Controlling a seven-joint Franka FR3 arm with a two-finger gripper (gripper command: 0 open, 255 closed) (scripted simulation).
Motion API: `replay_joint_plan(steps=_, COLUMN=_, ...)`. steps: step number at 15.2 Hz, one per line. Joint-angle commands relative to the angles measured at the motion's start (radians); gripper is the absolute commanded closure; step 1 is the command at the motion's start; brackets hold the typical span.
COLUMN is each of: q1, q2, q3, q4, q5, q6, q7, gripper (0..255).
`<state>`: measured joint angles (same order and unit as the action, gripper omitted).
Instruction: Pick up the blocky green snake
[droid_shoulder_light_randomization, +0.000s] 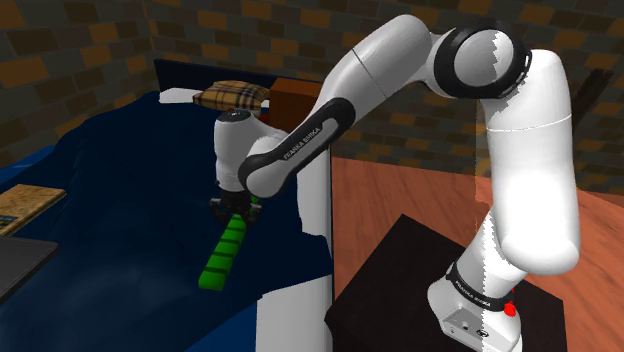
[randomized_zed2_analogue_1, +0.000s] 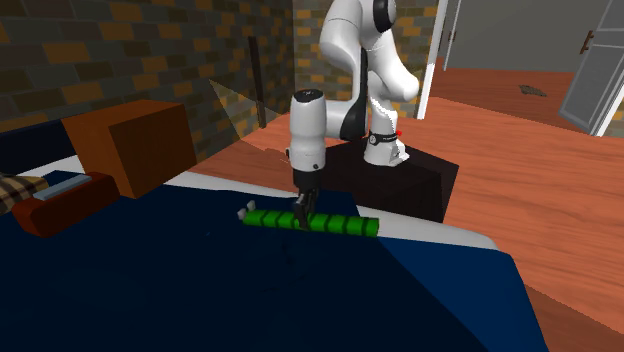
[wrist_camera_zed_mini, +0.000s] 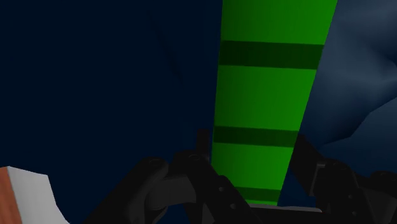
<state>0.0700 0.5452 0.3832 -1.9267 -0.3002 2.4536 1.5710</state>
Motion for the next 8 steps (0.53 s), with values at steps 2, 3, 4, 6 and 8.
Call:
replay_joint_plan(steps=2, q1=-0.011, q2=-0.031, q3=0.013, q4=0.001, q5=0.017, q6=-0.030, q7=-0.013, gripper=255)
replay_joint_plan(steps=3, q1=-0.014, q2=-0.040, q3=0.017, q4=0.001, q5=0.022, q6=-0.039, q7=-0.016, gripper=255)
replay_joint_plan(steps=4, q1=-0.017, q2=-0.050, q3=0.020, q4=0.002, q5=0.028, q6=-0.049, q7=-0.020, gripper=255)
replay_joint_plan(steps=6, q1=-0.022, q2=-0.068, q3=0.028, q4=0.004, q5=0.038, q6=-0.068, q7=-0.027, gripper=255)
replay_joint_plan(steps=8, q1=-0.022, q2=-0.070, q3=0.028, q4=0.004, q5=0.039, q6=-0.070, q7=-0.027, gripper=255)
